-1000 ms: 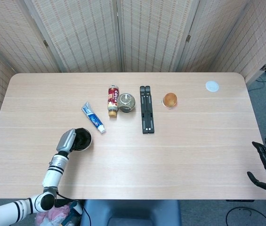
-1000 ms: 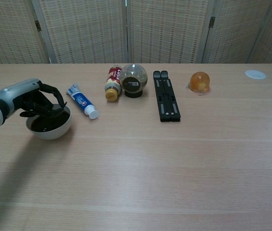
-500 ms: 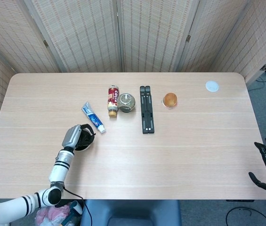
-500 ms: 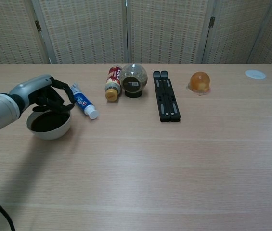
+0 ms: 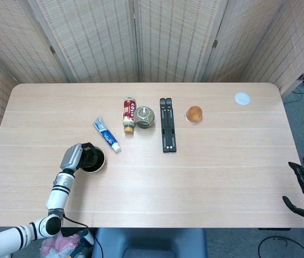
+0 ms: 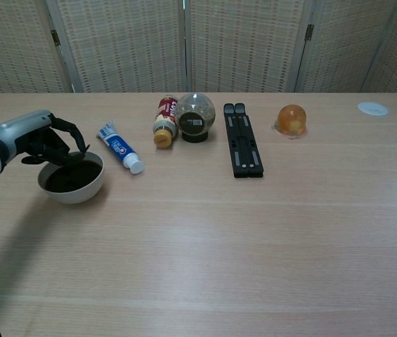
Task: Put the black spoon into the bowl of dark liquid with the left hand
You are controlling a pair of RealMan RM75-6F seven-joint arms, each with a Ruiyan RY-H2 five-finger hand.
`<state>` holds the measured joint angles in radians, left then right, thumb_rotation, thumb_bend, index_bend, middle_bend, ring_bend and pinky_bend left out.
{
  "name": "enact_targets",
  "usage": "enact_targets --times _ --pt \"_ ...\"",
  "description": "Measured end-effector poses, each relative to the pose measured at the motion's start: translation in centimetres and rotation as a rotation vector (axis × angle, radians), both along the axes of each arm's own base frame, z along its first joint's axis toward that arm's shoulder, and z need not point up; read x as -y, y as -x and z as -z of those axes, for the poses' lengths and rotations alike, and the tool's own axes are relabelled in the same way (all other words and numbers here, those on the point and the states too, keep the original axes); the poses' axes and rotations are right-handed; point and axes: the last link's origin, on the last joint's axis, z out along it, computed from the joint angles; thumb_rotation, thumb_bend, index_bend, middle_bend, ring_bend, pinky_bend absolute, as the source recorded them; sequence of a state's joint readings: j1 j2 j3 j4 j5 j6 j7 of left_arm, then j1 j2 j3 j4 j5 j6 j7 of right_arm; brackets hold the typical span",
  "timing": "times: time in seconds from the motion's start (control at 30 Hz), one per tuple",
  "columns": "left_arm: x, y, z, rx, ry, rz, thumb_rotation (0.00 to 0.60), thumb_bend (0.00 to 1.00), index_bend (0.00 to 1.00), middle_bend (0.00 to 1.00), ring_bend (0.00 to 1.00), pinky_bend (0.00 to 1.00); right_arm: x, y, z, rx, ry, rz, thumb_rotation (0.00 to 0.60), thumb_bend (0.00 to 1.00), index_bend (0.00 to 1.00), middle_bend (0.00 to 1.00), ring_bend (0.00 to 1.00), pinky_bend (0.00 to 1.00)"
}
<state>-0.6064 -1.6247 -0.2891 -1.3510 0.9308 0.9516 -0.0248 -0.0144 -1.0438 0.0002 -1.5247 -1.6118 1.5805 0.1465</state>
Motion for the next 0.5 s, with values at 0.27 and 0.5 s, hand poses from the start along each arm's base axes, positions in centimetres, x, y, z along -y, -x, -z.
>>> enact_targets --times 0.27,0.5 --pt "1.1 -0.5 0.2 0.015 0.053 0.016 0.6 0.63 0.72 1.0 0.94 1.0 -0.2 0.1 -0.1 0.001 0.005 0.003 0.6 0.19 0.02 0.14 0.05 0.05" --pt "0.5 -1.8 1.2 0.02 0.062 0.044 0.6 0.63 0.72 1.0 0.94 1.0 -0.5 0.1 -0.3 0.0 0.011 0.011 0.6 0.19 0.02 0.14 0.05 0.05"
